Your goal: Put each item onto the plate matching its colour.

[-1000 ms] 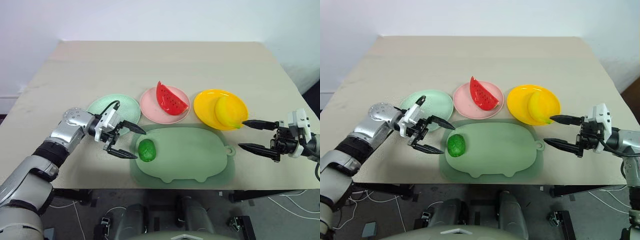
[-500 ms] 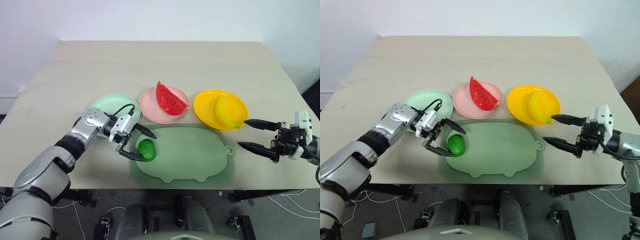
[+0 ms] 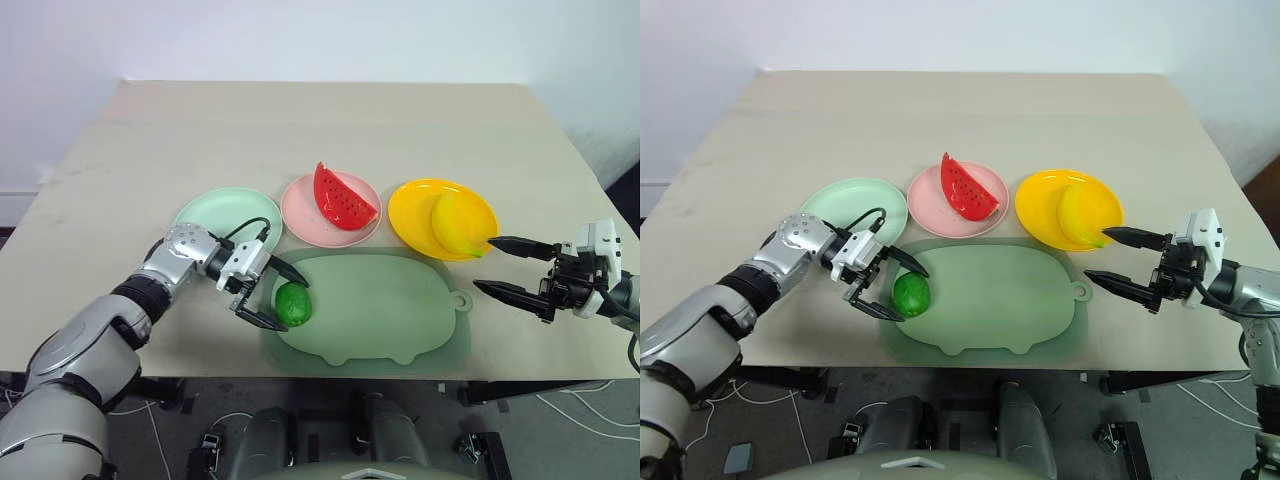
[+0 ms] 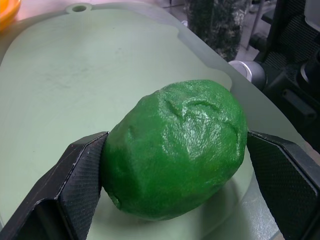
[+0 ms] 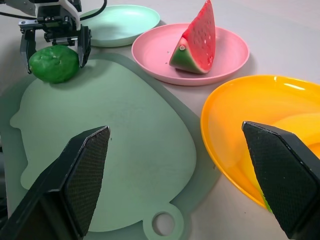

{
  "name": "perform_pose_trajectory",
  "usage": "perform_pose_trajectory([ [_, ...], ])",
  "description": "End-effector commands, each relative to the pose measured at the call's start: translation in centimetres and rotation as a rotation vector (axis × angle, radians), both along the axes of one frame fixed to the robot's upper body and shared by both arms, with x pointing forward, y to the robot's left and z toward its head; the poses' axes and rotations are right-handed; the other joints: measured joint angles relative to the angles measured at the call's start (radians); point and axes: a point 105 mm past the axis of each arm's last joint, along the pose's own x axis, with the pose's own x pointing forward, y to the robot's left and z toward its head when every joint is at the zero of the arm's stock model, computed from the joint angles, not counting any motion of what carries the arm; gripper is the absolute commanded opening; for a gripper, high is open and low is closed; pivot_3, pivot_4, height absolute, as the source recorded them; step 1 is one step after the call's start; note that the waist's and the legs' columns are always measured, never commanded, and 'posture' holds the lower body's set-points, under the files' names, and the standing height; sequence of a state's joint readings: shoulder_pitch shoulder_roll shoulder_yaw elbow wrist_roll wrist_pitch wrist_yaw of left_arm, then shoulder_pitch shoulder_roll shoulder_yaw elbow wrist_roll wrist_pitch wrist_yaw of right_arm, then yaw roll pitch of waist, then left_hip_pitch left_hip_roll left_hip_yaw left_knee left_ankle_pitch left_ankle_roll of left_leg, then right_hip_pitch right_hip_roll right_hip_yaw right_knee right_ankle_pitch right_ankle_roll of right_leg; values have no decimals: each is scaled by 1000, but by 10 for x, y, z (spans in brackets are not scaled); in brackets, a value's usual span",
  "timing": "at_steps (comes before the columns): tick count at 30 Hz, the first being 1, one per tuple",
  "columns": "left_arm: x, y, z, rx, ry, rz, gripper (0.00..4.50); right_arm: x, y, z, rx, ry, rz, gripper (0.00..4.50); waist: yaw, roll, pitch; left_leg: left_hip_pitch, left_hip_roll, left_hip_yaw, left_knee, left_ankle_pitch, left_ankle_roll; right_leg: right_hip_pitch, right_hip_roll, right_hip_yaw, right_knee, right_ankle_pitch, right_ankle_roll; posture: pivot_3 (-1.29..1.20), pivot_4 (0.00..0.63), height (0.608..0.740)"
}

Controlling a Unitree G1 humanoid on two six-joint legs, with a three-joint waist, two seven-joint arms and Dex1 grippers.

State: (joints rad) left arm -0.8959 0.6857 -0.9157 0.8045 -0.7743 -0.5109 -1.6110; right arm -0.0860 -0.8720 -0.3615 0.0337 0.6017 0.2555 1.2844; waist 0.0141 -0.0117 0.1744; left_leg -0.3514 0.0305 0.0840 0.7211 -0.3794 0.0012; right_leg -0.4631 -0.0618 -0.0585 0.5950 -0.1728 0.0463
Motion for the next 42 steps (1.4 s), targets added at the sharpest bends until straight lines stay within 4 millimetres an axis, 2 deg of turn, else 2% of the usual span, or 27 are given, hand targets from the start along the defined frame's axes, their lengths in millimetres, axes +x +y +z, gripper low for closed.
perform_pose_trajectory([
  [1,1,-3,5,-38,-10,3,4500,1,4,8,-3,-41,16,4461,0,0,0,0,0,0,0,0,0,0,0,0,0,0,0,0,150,736],
  [6,-1,-3,1,-53,6,13,3460,2,5,8,1,-40,20,4500,-1,0,0,0,0,0,0,0,0,0,0,0,0,0,0,0,150,736],
  [10,0,3,2,-76,-6,44,3399,3,7,7,3,-37,29,4500,-1,0,0,0,0,0,0,0,0,0,0,0,0,0,0,0,150,736],
  [12,3,6,9,-106,-14,71,3399,3,8,7,5,-37,33,4500,-1,0,0,0,0,0,0,0,0,0,0,0,0,0,0,0,150,736],
  [15,16,14,35,-202,2,155,3399,5,9,6,6,-34,36,4500,-1,0,0,0,0,0,0,0,0,0,0,0,0,0,0,0,150,736],
  [19,36,43,75,-298,-28,313,3399,5,11,5,12,-29,44,4500,-1,0,0,0,0,0,0,0,0,0,0,-1,0,0,0,0,150,736],
  [23,52,77,87,-306,-31,489,3399,7,13,5,22,-29,53,4500,-2,0,0,0,0,1,0,0,0,0,0,-1,1,0,0,0,150,736],
  [25,59,91,87,-312,-16,590,3399,8,15,6,30,-31,59,4500,-2,0,0,1,0,2,0,0,0,0,0,-1,1,0,0,0,150,736],
  [30,70,117,70,-227,-44,782,3399,9,20,9,44,-40,79,4500,-2,0,0,0,0,2,0,0,0,0,0,-2,1,0,1,0,150,736],
  [37,74,134,47,-99,-56,906,3399,11,25,14,52,-71,99,4500,-1,0,0,0,0,3,1,0,0,0,0,-2,1,1,1,0,150,736],
  [42,74,140,41,-44,-71,935,3399,8,20,8,18,-72,104,4500,-1,0,0,0,0,3,1,0,0,0,0,-2,1,1,1,0,150,736],
])
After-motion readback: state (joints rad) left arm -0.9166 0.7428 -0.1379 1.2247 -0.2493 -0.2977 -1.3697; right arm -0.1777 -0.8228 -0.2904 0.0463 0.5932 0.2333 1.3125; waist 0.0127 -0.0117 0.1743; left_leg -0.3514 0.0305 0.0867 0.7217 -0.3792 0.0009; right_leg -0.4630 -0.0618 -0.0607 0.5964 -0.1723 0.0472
